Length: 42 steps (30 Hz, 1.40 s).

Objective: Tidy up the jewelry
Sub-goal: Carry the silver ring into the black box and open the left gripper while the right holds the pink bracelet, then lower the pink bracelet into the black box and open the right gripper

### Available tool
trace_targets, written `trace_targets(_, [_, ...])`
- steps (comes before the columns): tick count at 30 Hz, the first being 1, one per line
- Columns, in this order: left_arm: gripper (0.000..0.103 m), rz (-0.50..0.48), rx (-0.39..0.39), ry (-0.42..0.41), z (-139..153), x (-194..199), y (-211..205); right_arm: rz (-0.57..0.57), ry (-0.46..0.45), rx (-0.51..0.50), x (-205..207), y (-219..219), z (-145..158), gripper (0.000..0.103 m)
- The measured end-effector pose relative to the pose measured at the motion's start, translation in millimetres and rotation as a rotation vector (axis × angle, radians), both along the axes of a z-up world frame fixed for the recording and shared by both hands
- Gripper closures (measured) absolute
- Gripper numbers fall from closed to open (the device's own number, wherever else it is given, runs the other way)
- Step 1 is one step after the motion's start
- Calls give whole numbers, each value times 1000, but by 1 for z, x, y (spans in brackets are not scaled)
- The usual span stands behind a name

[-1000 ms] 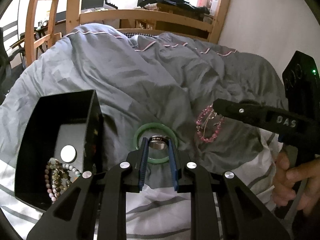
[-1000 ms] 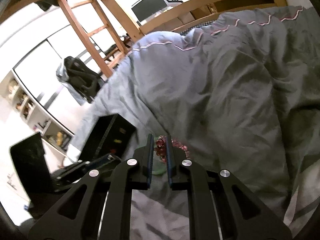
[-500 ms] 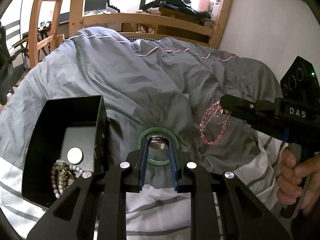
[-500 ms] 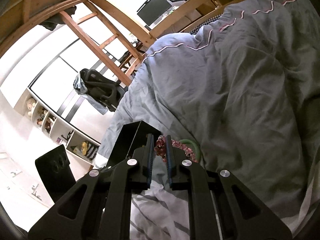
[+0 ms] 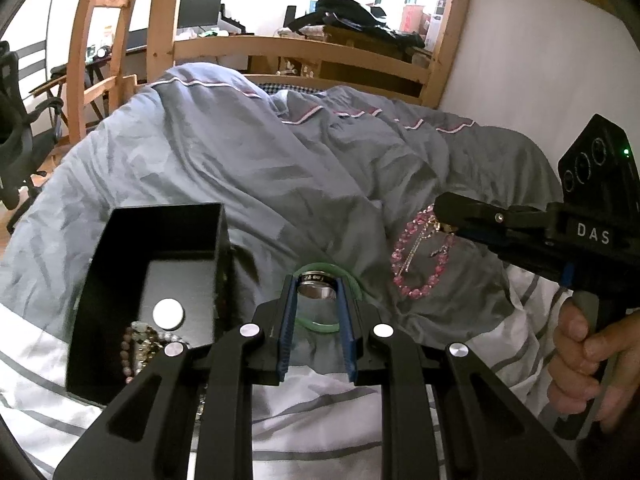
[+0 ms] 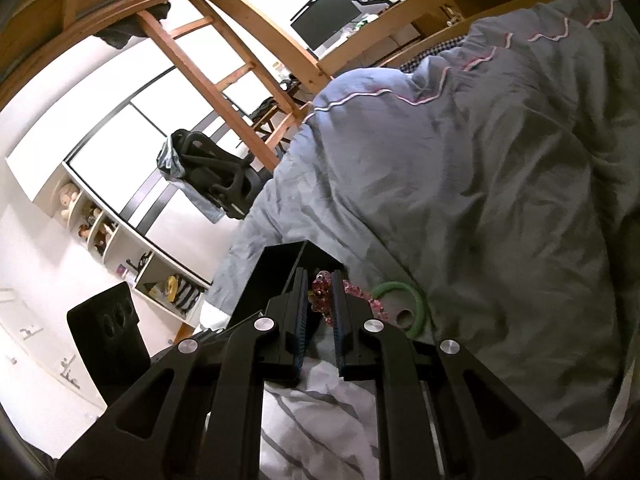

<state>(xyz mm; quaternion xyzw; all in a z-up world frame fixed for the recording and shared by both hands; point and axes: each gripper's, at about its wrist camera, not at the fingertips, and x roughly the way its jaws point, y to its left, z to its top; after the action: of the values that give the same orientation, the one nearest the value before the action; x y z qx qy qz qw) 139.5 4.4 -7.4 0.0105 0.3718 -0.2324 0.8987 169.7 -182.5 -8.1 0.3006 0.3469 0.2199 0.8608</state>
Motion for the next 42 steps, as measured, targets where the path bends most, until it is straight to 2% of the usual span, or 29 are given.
trace_targets(14, [83, 68, -6, -14, 17, 2, 33, 112, -69, 4, 10, 45, 29, 91])
trace_targets(23, [83, 146, -14, -27, 30, 5, 71, 184, -96, 11, 23, 81, 37, 91])
trace_targets(34, [83, 189, -11, -27, 34, 9, 96, 252, -105, 0, 40, 119, 39, 91])
trace_targets(42, [83, 244, 12, 7, 27, 14, 112, 285, -68, -14, 48, 138, 23, 91])
